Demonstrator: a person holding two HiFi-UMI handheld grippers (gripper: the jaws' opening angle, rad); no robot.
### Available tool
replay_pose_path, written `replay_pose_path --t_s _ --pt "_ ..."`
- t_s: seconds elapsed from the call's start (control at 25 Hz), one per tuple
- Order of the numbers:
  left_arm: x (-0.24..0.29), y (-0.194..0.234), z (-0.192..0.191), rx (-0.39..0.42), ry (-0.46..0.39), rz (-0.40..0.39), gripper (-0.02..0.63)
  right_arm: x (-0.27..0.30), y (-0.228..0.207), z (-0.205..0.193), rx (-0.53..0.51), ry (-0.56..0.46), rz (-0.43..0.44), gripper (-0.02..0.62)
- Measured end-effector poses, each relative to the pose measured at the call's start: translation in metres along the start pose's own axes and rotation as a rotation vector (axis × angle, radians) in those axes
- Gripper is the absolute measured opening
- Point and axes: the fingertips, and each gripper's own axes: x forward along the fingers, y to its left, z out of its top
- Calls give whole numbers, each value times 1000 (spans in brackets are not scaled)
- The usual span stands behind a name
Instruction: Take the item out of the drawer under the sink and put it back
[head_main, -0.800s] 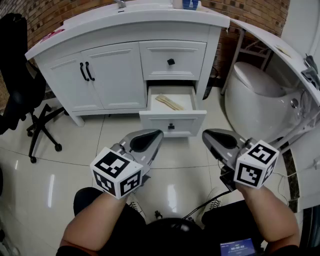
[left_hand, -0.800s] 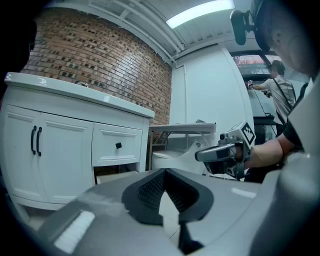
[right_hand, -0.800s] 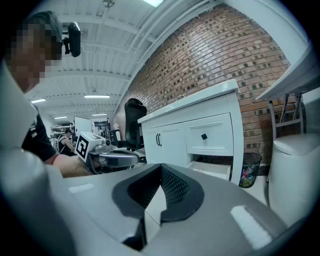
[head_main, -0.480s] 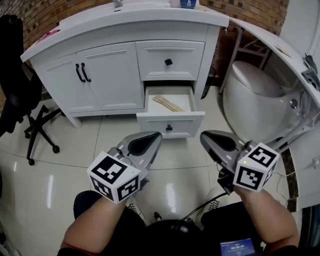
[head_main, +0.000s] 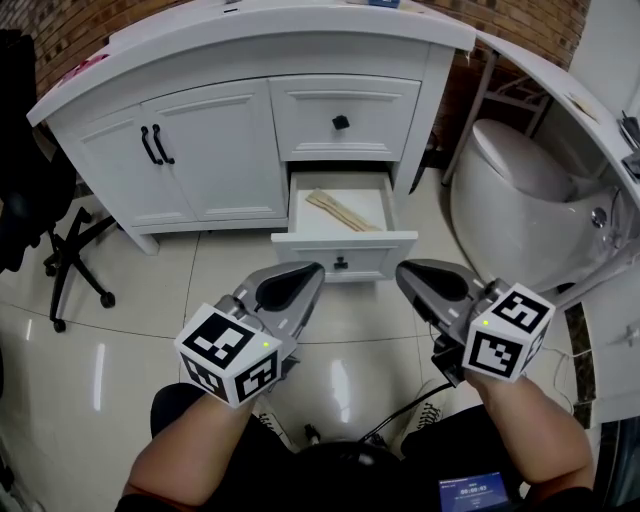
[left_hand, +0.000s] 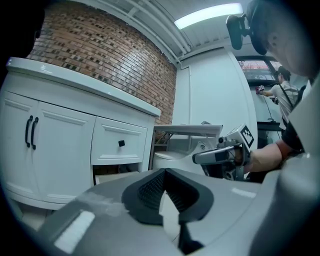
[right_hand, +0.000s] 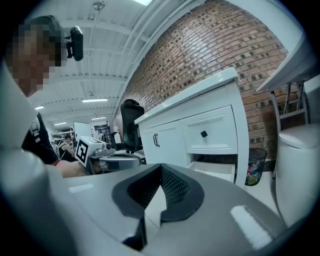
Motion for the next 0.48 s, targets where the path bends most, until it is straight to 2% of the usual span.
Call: replay_pose_path --t_s 0.28,0.48 --pt "17 40 -12 -7 21 46 6 33 -42 1 27 6 -21 8" --pt "29 53 -19 -21 42 25 6 60 -57 -1 45 25 -7 8"
